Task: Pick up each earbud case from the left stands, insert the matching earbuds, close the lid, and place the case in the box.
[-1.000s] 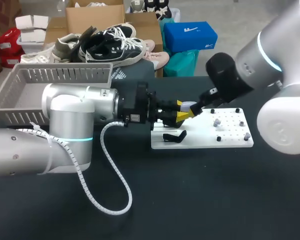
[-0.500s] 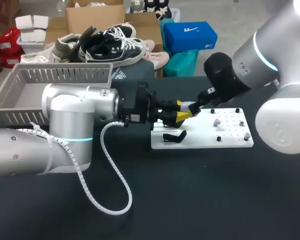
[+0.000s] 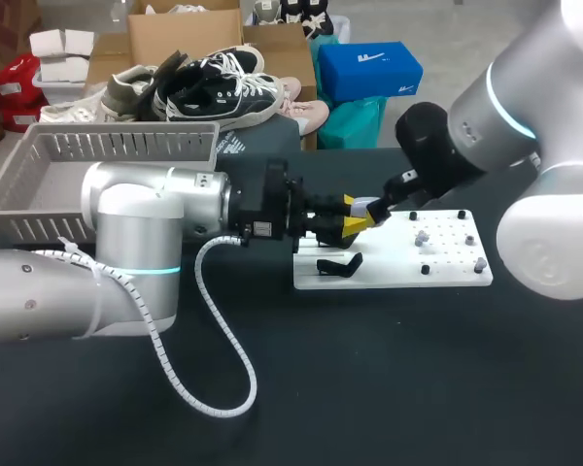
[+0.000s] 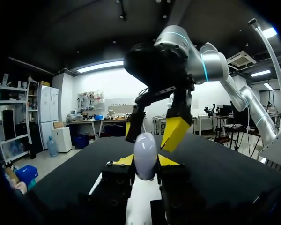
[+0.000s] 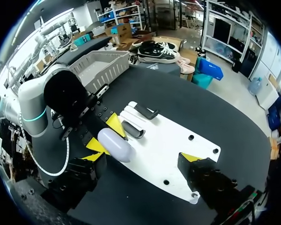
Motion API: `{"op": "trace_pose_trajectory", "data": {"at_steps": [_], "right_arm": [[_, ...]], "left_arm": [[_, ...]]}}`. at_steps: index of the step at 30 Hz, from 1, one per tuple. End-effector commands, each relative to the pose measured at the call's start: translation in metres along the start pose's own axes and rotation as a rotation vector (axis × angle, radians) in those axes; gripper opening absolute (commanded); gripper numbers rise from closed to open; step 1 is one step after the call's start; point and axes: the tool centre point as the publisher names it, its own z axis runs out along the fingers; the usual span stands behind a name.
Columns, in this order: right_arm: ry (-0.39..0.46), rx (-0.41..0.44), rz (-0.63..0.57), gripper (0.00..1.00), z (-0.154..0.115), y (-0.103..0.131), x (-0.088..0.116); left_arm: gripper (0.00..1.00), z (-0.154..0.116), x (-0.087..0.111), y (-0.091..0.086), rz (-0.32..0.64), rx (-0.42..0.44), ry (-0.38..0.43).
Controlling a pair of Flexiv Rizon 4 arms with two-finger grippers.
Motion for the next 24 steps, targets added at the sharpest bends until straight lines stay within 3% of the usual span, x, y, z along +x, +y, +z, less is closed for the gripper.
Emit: {"op": "trace_pose_trajectory", "data": {"at_steps": [1,24], "right_arm": [[-0.001,0.015,0.005,1.00,0.0016,0.0008,-0.0007],[-0.007,0.034,0.009,1.00,-0.0036,-0.0012,-0.0062]], "left_arm": [[0.00,0.0001,0.0004,0.0019,0.000,0.006,0.000],[0.00,0.0001,0.0004,0.0019,0.000,0.006,0.000]]}}
